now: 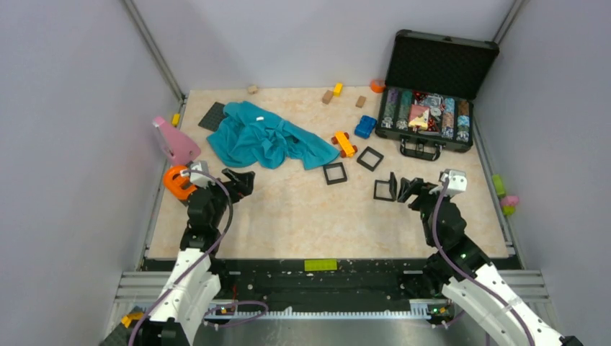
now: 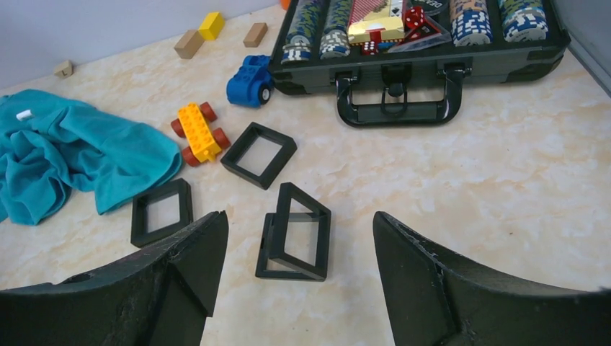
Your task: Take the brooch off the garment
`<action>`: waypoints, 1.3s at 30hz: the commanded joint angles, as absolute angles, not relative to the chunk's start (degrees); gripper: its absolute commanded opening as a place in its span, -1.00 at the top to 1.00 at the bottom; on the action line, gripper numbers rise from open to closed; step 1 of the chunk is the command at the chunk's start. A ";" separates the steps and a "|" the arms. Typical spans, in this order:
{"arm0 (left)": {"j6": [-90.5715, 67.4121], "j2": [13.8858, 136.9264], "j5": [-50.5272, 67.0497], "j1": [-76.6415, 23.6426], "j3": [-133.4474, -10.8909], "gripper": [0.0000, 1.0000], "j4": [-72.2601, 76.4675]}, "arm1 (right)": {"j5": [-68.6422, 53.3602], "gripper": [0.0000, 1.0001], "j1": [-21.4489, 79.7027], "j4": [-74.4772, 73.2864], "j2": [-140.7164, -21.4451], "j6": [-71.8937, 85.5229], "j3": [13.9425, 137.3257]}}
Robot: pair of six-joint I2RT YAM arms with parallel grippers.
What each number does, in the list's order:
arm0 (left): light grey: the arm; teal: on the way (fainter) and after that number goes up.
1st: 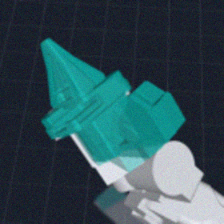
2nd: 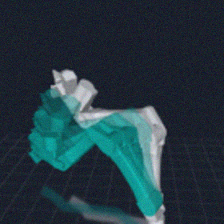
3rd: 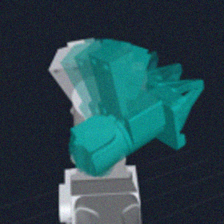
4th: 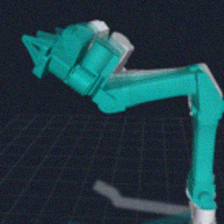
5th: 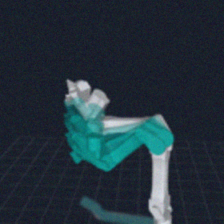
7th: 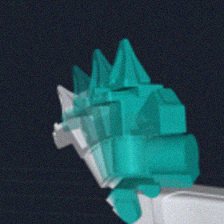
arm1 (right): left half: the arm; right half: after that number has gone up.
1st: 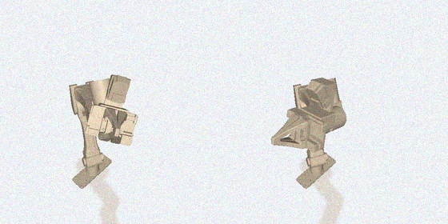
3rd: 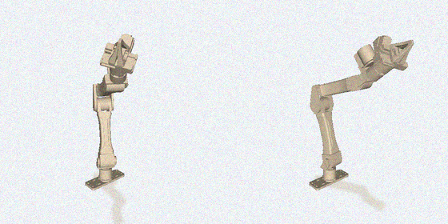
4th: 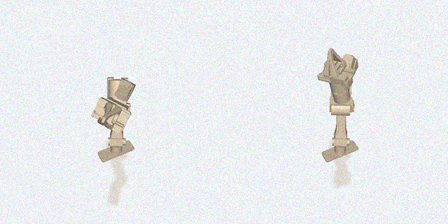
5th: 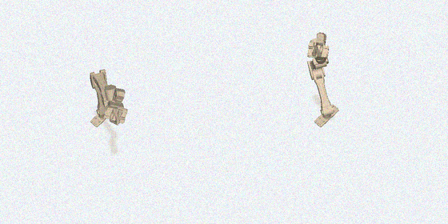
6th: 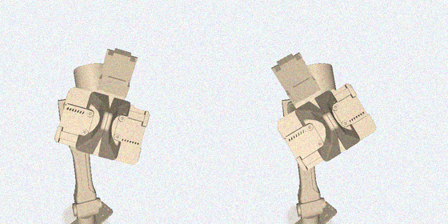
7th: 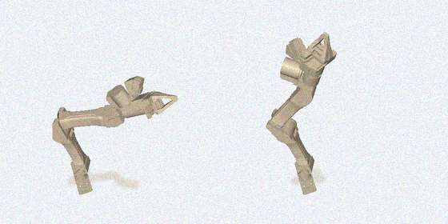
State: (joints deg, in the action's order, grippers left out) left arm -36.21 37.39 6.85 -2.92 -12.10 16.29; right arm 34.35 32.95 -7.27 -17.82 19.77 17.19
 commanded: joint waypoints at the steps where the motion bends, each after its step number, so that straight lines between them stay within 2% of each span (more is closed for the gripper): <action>1: -35.70 37.27 8.18 -2.99 -11.78 -0.96 19.27 | 33.55 -0.50 33.57 -2.60 -18.95 18.59 18.25; 9: -34.04 39.31 9.21 -3.00 -11.63 -0.94 21.78 | 33.35 -0.50 33.57 -1.53 -19.96 16.68 19.56; 14: -34.76 45.56 10.00 -3.50 -12.97 -0.92 24.15 | 32.90 -0.50 33.57 2.27 -22.23 16.09 18.93; 16: -34.48 48.87 9.92 -4.92 -14.12 -0.84 25.33 | 32.41 -0.50 33.59 3.94 -23.60 15.80 18.85; 21: -31.63 57.72 2.70 -11.70 -24.05 -0.78 16.54 | 29.95 -0.50 33.57 5.72 -27.24 15.38 20.30; 25: -30.86 64.86 0.86 -15.18 -29.37 -0.77 15.47 | 27.71 -0.50 33.57 6.58 -28.93 14.97 20.65; 39: -23.17 95.08 -4.30 -18.36 -57.39 -0.58 1.56 | 20.63 -0.50 33.57 8.39 -34.72 15.06 23.75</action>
